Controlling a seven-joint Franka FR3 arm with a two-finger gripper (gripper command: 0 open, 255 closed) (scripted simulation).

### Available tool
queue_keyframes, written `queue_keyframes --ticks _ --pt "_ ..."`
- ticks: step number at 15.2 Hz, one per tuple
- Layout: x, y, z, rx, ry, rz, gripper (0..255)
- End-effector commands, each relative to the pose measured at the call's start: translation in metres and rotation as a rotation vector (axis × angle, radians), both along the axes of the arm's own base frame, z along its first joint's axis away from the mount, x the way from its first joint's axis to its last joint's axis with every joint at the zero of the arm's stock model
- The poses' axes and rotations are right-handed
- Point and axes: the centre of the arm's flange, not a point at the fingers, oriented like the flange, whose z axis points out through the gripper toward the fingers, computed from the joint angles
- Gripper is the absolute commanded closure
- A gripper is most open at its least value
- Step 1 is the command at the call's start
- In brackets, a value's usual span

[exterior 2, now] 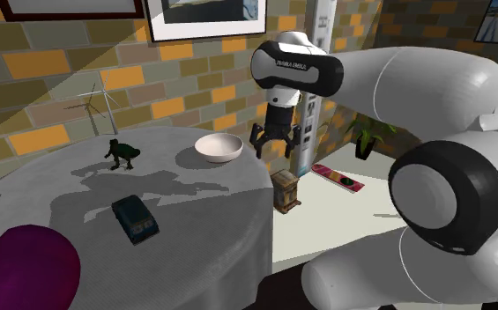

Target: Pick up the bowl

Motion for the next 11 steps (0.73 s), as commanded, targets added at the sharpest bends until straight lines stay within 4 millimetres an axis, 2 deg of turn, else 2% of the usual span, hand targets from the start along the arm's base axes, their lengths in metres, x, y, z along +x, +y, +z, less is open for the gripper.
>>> queue_keyframes --ticks 1,11 --pt "0.029 -0.003 -0.005 0.006 0.001 0.005 0" --pt "0.161 -0.005 -0.031 0.038 0.01 0.032 0"
